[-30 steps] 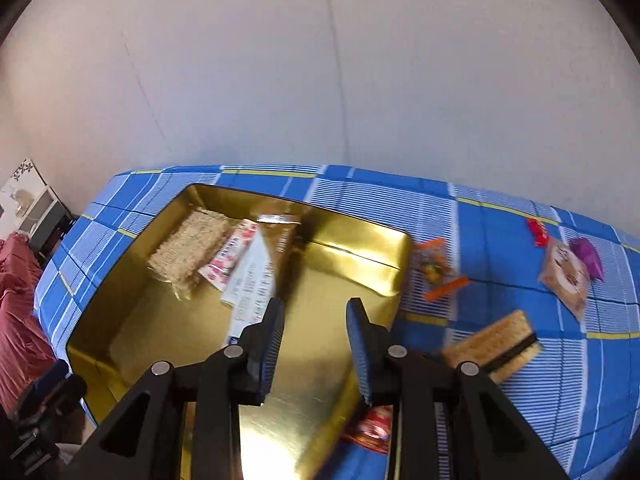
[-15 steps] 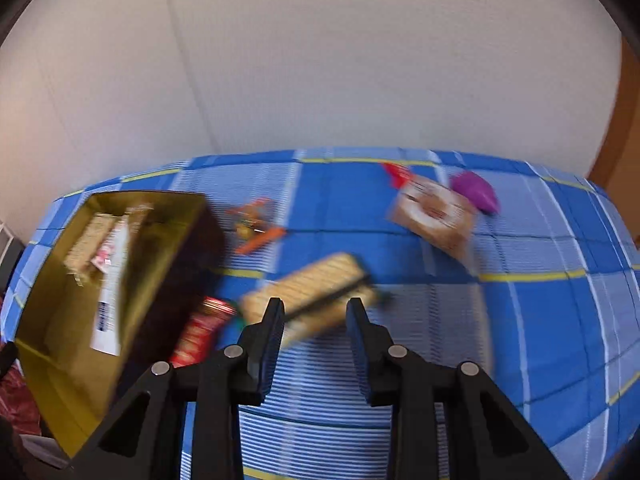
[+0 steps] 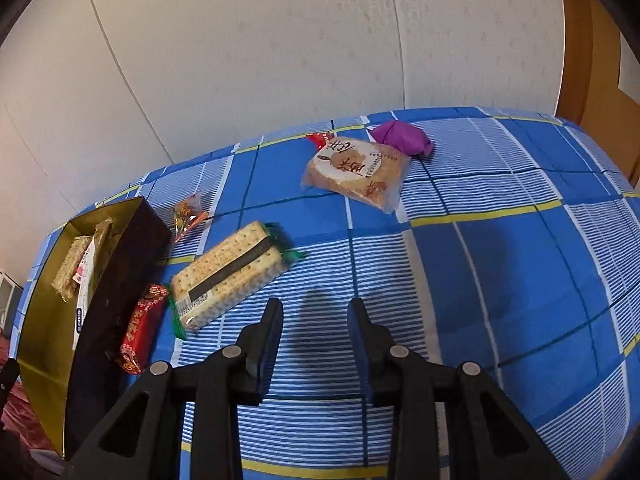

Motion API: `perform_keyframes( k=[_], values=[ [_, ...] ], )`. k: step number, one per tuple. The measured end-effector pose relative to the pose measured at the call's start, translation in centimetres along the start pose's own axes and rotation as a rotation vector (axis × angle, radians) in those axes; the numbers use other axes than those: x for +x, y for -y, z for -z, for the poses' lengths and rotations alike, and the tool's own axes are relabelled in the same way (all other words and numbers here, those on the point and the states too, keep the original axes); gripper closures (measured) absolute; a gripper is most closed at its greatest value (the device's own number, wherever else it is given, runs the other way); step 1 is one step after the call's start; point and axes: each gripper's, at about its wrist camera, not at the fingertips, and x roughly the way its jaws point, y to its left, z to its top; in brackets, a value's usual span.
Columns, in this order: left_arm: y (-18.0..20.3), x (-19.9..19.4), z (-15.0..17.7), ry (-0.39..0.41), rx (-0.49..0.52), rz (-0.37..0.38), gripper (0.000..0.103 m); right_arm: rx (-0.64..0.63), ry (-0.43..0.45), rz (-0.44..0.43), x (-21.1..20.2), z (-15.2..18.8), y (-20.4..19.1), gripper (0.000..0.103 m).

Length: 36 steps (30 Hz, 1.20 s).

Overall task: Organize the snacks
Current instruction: 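Move the right gripper to the saltine cracker pack and grasp it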

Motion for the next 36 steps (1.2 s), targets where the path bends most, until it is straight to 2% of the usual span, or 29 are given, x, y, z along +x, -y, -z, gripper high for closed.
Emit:
perform_keyframes(
  k=[5, 11, 13, 15, 17, 19, 22, 27, 32, 36],
  values=[
    [1.2, -0.1, 0.3, -0.002, 0.026, 0.019, 0.003, 0.049, -0.025, -0.037, 0.4, 0.2, 0.8, 0.068],
    [2.2, -0.2, 0.6, 0.002, 0.052, 0.039, 0.003, -0.01, 0.014, -0.021, 1.3, -1.0, -1.3, 0.057],
    [2.3, -0.4, 0.7, 0.008, 0.061, 0.038, 0.003, 0.021, 0.013, -0.013, 2.0, -1.7, -1.7, 0.048],
    [2.3, -0.5, 0.7, 0.016, 0.065, 0.034, 0.003, 0.088, -0.013, -0.018, 3.3, -2.6, -2.1, 0.032],
    [2.2, -0.6, 0.7, 0.018, 0.052, 0.034, 0.003, 0.126, -0.026, -0.017, 4.2, -3.3, -2.9, 0.029],
    [2.0, -0.6, 0.6, 0.014, 0.035, 0.034, 0.003, 0.123, -0.031, -0.003, 5.0, -3.9, -4.1, 0.027],
    [1.8, -0.5, 0.5, -0.001, -0.003, 0.043, 0.003, 0.044, -0.069, 0.066, 6.3, -4.3, -6.3, 0.027],
    [2.4, -0.7, 0.5, 0.016, -0.029, 0.057, 0.003, -0.058, -0.09, 0.075, 6.1, -3.8, -6.9, 0.027],
    [5.3, -1.1, 0.4, 0.037, 0.054, 0.068, 0.003, -0.104, -0.14, 0.039, 4.4, -2.6, -4.0, 0.027],
    [9.1, -1.3, 0.3, 0.019, 0.16, 0.105, 0.003, -0.057, -0.124, 0.03, 3.5, -2.0, -1.1, 0.027]
  ],
)
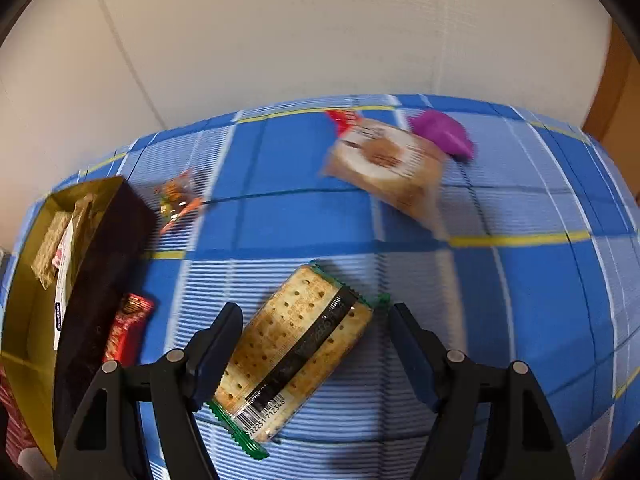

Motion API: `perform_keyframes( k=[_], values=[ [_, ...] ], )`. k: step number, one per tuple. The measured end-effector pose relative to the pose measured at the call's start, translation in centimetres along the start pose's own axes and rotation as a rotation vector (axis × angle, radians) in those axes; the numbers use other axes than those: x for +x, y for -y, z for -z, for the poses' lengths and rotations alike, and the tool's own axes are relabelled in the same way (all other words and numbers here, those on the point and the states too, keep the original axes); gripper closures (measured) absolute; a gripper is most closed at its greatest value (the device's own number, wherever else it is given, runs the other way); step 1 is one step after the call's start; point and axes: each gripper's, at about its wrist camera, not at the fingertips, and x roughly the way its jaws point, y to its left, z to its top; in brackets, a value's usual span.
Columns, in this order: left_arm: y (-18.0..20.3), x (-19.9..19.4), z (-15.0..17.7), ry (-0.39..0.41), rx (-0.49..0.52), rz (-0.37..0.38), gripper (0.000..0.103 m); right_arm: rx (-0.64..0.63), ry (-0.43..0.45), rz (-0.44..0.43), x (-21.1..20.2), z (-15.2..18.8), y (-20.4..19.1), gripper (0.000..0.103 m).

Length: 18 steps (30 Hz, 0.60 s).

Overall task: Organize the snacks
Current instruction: 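Move the right gripper to the saltine cracker pack and grasp it, then reach the left gripper to the brown round-cake pack while the right gripper holds the crackers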

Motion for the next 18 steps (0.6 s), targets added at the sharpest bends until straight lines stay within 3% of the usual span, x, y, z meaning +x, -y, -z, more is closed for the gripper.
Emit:
perform_keyframes(
  k=[2, 7, 15, 16, 18],
  values=[
    [1.9, 0.2, -0.2, -0.012, 0.059, 0.016, 0.002, 0.031, 0.01, -0.023, -0.3, 0.3, 1.2, 0.027],
    [5.5, 1.0, -0.4, -0.021, 0.16, 0.024, 0.002, -0.008, 0.041, 0.113, -1.6, 0.6, 2.3, 0.027],
    [8.4, 3.0, -1.9, -0.074, 0.132, 0.058, 0.002, 0.03, 0.009, 0.016, -2.1, 1.4, 3.9, 0.028],
    [8.8, 3.4, -2.5, -0.081, 0.13, 0.062, 0.002, 0.024, 0.01, 0.002, -2.1, 1.5, 4.0, 0.03],
    [9.8, 4.3, -3.7, -0.097, 0.135, 0.048, 0.002, 0.012, 0.016, -0.015, -2.6, 1.8, 4.3, 0.044]
  ],
)
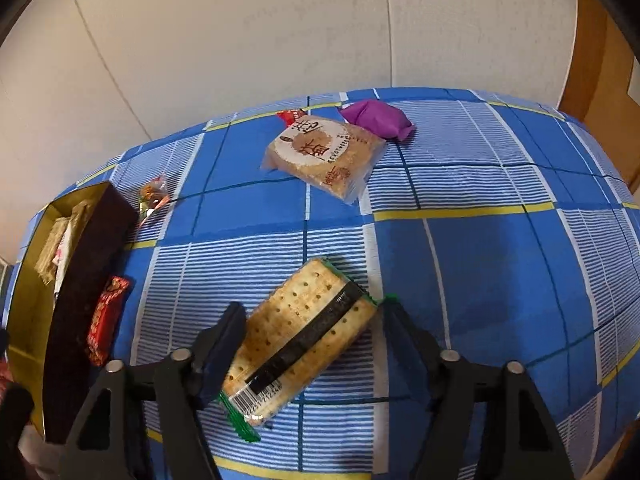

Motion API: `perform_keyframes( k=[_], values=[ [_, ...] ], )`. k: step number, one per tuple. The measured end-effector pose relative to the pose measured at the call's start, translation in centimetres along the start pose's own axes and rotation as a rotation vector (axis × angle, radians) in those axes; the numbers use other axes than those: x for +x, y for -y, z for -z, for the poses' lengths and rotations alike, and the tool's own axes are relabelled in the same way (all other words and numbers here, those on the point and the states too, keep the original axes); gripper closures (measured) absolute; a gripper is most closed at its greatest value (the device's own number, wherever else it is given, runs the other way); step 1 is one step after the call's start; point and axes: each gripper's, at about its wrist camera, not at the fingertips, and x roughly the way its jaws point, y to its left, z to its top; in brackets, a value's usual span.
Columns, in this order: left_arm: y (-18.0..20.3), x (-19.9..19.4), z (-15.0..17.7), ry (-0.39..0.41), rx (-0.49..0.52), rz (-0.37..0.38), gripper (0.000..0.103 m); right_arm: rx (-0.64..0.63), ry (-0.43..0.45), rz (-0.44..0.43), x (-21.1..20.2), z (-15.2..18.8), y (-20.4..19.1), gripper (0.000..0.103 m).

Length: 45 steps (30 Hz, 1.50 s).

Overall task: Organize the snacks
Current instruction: 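Reach the left gripper to the brown round-cake pack while the right gripper holds the crackers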

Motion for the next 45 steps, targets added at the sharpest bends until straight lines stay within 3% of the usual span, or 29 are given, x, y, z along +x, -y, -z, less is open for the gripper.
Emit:
perform_keyframes(
  k=[3, 9, 10, 14, 17, 20, 28, 34, 35, 37, 40, 43, 45],
  values=[
    [1.4, 1.8, -2.2, -0.047, 0.017, -0.011, 0.002, -0.01, 0.006, -0.022, -0.9, 0.5, 0.7, 0.055],
    [4.8, 7.9, -6.5, -0.153, 0.007, 0.031, 0.002, 0.03, -0.011, -0.095, -0.8, 0.8, 2.0, 0.055],
    [5.3, 8.9, -7.1, -0.162, 0.009, 0.04, 0.002, 0.029, -0.013, -0.102, -0.9, 0.9, 1.9, 0.054],
    [7.7, 14.1, -10.5, -0.225, 0.014, 0.035, 0.002, 0.0, 0.001, -0.076, -0.8, 1.6, 0.5, 0.03],
    [8.7, 17.1, -12.3, -0.259, 0.007, -0.014, 0.002, -0.046, 0.038, -0.043, -0.2, 1.5, -1.4, 0.03],
    [10.0, 19.3, -13.4, -0.275, 0.072, -0.053, 0.002, -0.099, 0.056, 0.003, 0.3, 1.6, -2.6, 0.032],
    [11.6, 22.1, -12.2, -0.42, 0.17, 0.107, 0.004, -0.072, -0.022, -0.051, -0.9, 2.0, 0.9, 0.046],
    [13.3, 18.6, -9.6, -0.465, 0.312, 0.33, 0.006, 0.055, -0.007, -0.039, -1.8, 2.0, 5.1, 0.047],
    [13.6, 17.9, -9.2, -0.463, 0.336, 0.336, 0.006, 0.057, -0.005, -0.038, -1.9, 2.0, 5.4, 0.047],
    [13.6, 17.2, -9.2, -0.431, 0.37, 0.307, 0.006, 0.053, -0.004, -0.034, -2.0, 2.1, 5.4, 0.047],
    [13.2, 17.5, -10.8, -0.339, 0.374, 0.151, 0.005, 0.057, -0.007, -0.023, -1.8, 1.9, 4.8, 0.047],
    [13.0, 19.4, -12.2, -0.366, 0.29, 0.145, 0.004, 0.076, -0.005, -0.034, -1.7, 1.8, 5.4, 0.047],
    [13.4, 20.9, -12.5, -0.378, 0.265, 0.101, 0.004, 0.086, -0.004, -0.047, -1.6, 1.7, 6.0, 0.047]
  ],
)
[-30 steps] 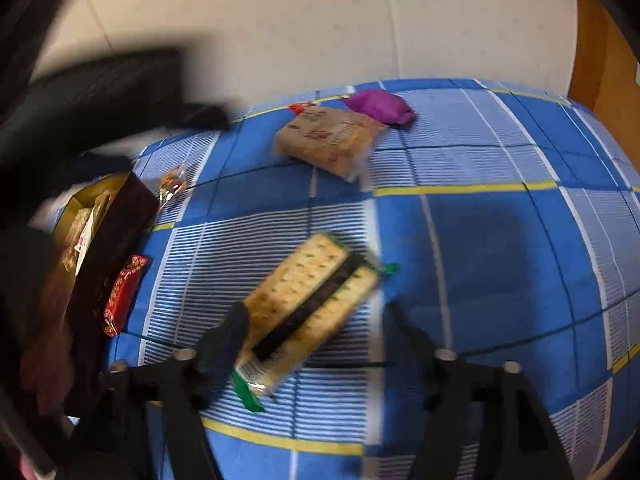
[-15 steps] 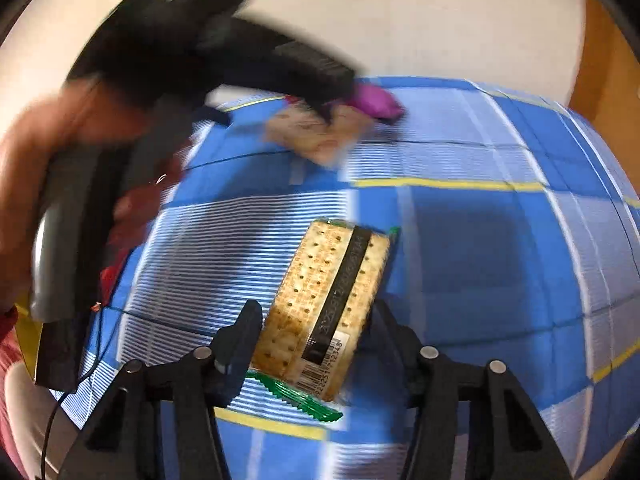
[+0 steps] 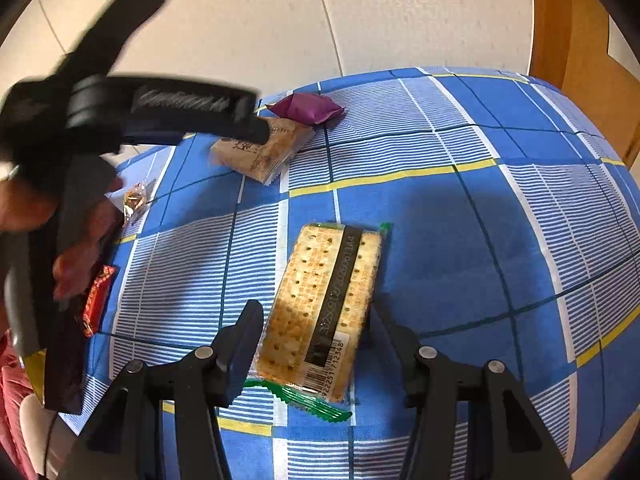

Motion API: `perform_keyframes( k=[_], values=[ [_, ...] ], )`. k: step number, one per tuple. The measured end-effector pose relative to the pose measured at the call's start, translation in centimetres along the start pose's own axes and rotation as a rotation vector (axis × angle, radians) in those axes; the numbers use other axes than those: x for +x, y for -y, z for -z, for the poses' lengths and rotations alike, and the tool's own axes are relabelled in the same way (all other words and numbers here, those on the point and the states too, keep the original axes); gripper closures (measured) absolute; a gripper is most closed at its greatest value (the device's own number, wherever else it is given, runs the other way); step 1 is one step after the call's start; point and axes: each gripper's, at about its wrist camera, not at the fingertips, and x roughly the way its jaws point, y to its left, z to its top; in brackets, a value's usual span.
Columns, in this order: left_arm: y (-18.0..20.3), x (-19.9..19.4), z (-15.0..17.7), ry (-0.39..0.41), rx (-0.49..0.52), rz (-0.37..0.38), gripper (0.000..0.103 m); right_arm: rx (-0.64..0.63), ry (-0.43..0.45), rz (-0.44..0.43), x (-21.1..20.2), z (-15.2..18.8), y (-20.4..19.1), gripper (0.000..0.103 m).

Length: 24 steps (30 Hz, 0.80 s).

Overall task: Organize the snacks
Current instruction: 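Reach the left gripper to the brown round-cake pack while the right gripper holds the crackers, then close the left gripper on the round-cake pack and lift it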

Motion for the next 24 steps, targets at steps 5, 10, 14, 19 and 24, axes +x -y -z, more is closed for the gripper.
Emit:
perform_keyframes(
  k=[5, 10, 14, 19, 24],
  values=[
    [1.5, 2.0, 0.3, -0.022, 0.064, -0.036, 0.008, 0.006, 0.006, -0.022, 0.0, 0.1, 0.3, 0.047],
    [1.6, 1.5, 1.3, -0.001, 0.085, 0.004, 0.027, 0.001, 0.005, -0.019, 0.0, 0.0, 0.4, 0.047],
    [0.8, 0.9, 2.6, 0.005, 0.083, 0.003, 0.028, 0.004, 0.006, -0.025, 0.0, 0.0, 0.5, 0.047],
    [0.0, -0.4, 5.5, -0.011, 0.082, -0.005, 0.027, -0.005, 0.006, -0.022, 0.0, 0.0, 0.4, 0.048],
    [-0.8, -1.9, 8.1, -0.025, 0.088, -0.037, 0.005, -0.015, 0.005, -0.007, 0.0, 0.1, 0.1, 0.048]
  ],
)
